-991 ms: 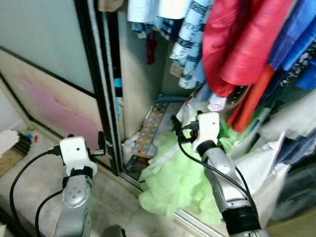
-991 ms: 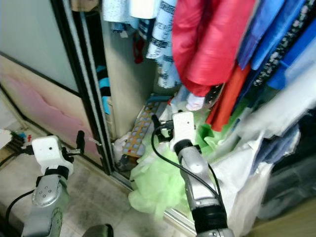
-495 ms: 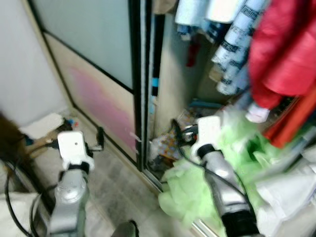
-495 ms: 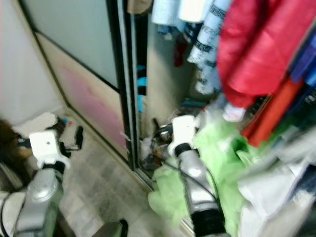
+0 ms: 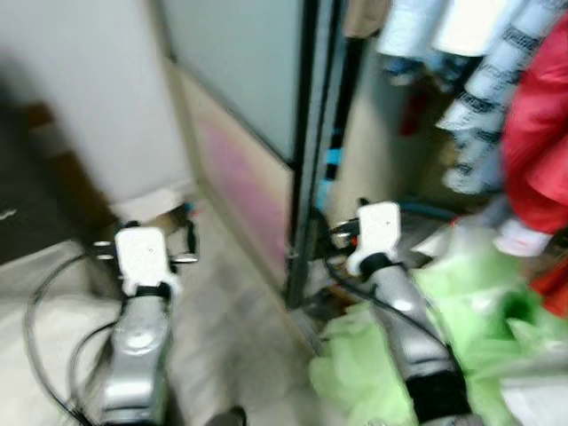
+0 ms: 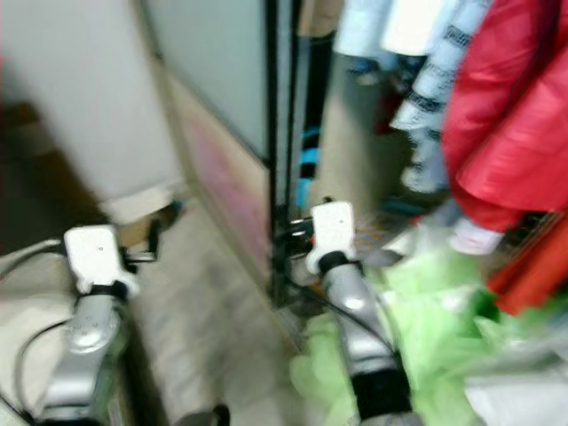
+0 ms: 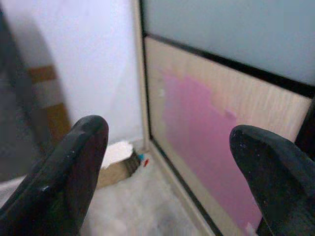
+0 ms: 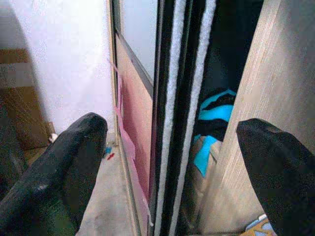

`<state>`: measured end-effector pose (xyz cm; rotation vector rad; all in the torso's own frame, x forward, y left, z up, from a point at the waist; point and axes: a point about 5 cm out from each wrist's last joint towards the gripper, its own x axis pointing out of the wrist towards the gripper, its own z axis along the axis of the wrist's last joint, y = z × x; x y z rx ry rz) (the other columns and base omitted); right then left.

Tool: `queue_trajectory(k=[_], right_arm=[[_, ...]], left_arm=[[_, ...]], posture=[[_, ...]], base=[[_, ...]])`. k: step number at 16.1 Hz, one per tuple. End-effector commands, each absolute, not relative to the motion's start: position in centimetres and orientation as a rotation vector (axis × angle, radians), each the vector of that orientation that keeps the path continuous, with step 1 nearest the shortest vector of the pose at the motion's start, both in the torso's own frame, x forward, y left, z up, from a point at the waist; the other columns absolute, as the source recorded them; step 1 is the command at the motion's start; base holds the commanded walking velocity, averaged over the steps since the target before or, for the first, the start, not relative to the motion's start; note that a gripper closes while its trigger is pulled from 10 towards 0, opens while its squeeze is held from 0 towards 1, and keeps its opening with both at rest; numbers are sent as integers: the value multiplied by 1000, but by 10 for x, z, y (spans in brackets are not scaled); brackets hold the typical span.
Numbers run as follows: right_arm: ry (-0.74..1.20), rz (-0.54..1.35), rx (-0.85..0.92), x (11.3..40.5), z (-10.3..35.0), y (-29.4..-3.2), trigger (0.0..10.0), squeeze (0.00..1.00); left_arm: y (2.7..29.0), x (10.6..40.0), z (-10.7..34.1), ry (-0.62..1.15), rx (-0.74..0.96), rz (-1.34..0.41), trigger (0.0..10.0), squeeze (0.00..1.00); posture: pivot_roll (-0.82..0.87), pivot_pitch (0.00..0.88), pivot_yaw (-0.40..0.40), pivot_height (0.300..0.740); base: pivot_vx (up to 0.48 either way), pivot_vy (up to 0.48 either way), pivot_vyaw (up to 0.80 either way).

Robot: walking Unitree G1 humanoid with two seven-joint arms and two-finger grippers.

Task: Clean up the room

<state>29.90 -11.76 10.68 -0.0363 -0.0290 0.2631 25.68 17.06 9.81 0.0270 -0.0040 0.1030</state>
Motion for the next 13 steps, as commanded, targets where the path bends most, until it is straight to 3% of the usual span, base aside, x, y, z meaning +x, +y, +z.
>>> queue_trajectory(k=[1, 13], right_arm=[[-34, 272, -35, 301, 108, -113, 10000, 0], [-50, 293, -45, 306, 110, -110, 10000, 0]], left_arm=[[176, 258, 98, 5, 36, 115, 10000, 0], [172, 261, 97, 17, -11, 85, 10000, 0]], posture=[[-36, 0, -27, 740], [-35, 0, -32, 740]], base=[[0, 0, 800], [0, 0, 800]])
